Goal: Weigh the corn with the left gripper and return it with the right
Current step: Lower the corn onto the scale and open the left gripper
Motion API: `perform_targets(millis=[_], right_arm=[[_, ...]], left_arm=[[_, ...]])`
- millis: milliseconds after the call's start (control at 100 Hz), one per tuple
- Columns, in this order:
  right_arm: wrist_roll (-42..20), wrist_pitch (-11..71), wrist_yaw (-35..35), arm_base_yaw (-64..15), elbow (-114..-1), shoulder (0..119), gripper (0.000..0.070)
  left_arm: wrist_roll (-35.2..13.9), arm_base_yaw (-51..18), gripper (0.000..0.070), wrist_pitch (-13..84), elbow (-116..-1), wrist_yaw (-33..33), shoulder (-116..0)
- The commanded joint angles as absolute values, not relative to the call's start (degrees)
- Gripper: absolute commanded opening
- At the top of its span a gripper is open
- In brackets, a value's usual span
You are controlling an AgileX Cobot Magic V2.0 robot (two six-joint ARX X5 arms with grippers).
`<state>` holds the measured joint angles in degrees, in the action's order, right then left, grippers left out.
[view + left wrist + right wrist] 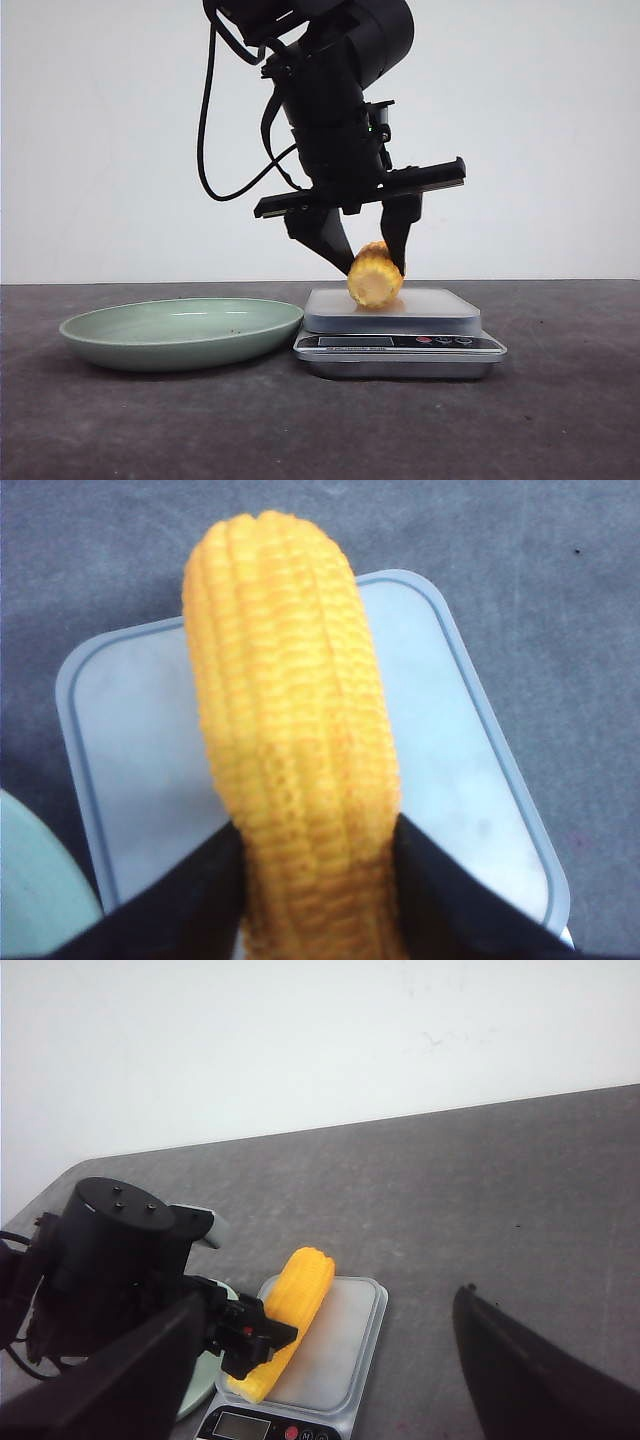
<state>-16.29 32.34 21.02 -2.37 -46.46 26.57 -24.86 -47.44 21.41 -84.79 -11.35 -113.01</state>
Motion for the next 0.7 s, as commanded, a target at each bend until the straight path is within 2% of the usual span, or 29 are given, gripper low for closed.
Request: perform_targets(millis=[0, 280, 440, 690], right_arm=[[-15.6, 31.9, 21.0, -2.5, -47.3, 26.9, 0.0502], [-15.6, 32.0, 21.0, -2.5, -47.3, 26.9, 0.0502], [-15.3, 33.0, 21.0, -2.5, -47.3, 26.9, 0.0502], [-14.7, 33.4, 21.0, -2.5, -47.3, 26.9, 0.0502]], left_arm=[[-24.9, -48.4, 0.0315, 21.6, -86.0, -10.7, -115.1], [-24.7, -49.0, 0.0328, 21.8, -86.0, -10.9, -115.1], [-24.6, -49.5, 0.0486, 22.3, -86.0, -12.7, -114.5], [-23.2, -49.5, 0.0490, 23.2, -86.2, -14.1, -113.2]])
